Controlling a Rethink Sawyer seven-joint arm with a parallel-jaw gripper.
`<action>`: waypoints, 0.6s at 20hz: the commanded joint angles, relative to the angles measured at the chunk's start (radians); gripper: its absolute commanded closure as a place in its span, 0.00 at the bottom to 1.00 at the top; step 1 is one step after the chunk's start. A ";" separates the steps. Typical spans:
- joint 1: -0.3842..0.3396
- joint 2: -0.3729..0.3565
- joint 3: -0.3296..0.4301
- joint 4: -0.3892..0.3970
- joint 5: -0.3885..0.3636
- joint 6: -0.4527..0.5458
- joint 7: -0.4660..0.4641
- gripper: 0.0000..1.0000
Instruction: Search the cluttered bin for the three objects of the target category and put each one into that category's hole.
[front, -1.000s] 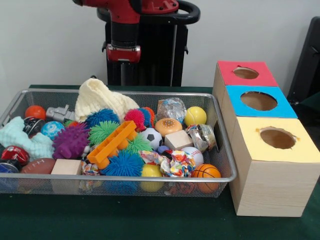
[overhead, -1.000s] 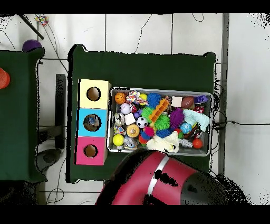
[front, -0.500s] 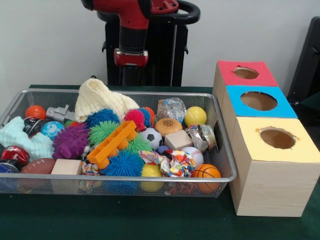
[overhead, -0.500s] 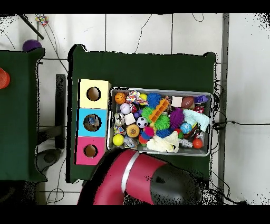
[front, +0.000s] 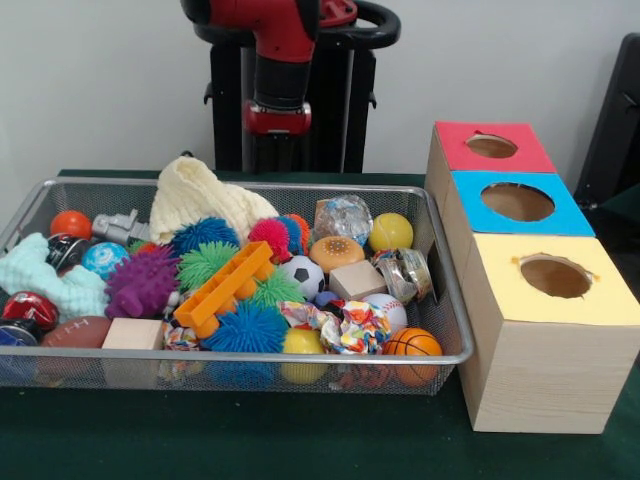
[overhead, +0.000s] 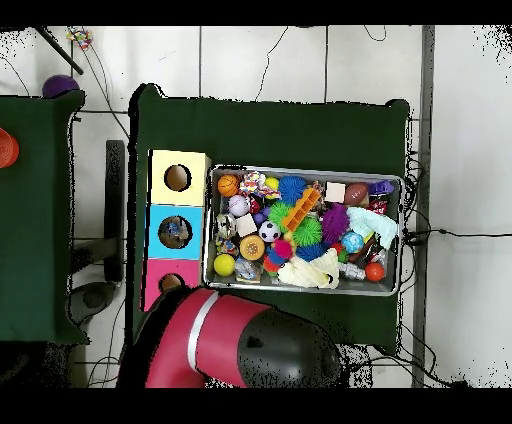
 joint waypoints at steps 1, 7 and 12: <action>0.013 -0.016 0.183 -0.198 0.092 0.086 0.131 0.00; 0.032 -0.082 0.216 -0.200 0.101 0.177 0.135 0.00; 0.068 -0.102 0.249 -0.220 0.095 0.222 0.118 0.00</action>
